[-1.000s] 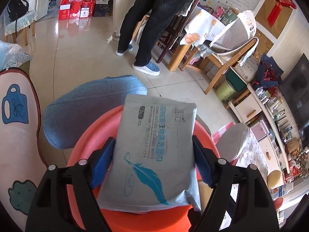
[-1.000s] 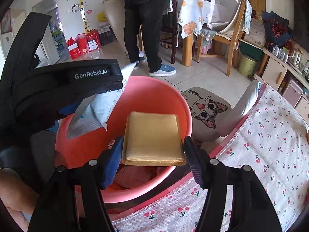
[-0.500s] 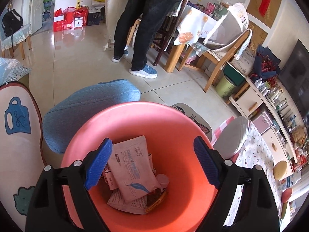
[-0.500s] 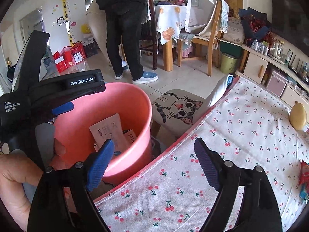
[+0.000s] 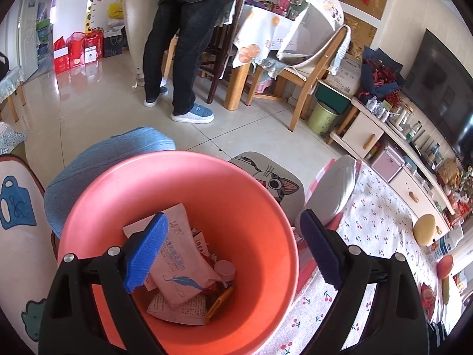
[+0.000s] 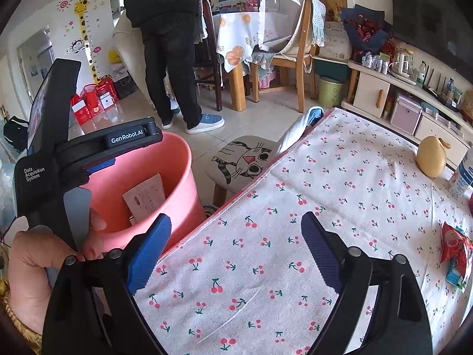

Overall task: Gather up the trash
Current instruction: 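Move both grippers back from the bucket to the table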

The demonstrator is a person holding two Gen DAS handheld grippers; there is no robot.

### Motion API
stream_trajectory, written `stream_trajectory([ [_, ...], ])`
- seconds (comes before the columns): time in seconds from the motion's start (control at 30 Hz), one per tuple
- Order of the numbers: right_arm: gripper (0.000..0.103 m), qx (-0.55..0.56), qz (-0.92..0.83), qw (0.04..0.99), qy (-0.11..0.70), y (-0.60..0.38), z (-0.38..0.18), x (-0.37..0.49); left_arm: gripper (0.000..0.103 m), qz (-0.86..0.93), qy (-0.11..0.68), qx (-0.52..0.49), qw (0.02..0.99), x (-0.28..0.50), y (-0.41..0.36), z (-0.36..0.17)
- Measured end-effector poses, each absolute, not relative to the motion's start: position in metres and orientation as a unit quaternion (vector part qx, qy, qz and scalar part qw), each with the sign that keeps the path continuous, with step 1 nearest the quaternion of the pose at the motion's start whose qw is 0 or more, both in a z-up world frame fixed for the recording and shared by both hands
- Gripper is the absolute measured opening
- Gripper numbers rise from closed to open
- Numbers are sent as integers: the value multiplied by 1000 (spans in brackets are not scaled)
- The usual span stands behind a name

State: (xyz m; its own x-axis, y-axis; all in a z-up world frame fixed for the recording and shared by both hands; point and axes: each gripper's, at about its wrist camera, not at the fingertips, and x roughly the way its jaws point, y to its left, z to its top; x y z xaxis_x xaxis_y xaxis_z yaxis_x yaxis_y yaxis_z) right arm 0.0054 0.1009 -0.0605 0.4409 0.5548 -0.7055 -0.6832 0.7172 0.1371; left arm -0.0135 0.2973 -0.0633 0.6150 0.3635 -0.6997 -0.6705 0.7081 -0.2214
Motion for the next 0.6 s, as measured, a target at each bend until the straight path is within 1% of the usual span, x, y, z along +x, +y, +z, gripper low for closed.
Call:
stream_trajectory([
  [0.6,89,-66,338,862,372,27,-59,18,92,246,334,-173,893,18,234,-62],
])
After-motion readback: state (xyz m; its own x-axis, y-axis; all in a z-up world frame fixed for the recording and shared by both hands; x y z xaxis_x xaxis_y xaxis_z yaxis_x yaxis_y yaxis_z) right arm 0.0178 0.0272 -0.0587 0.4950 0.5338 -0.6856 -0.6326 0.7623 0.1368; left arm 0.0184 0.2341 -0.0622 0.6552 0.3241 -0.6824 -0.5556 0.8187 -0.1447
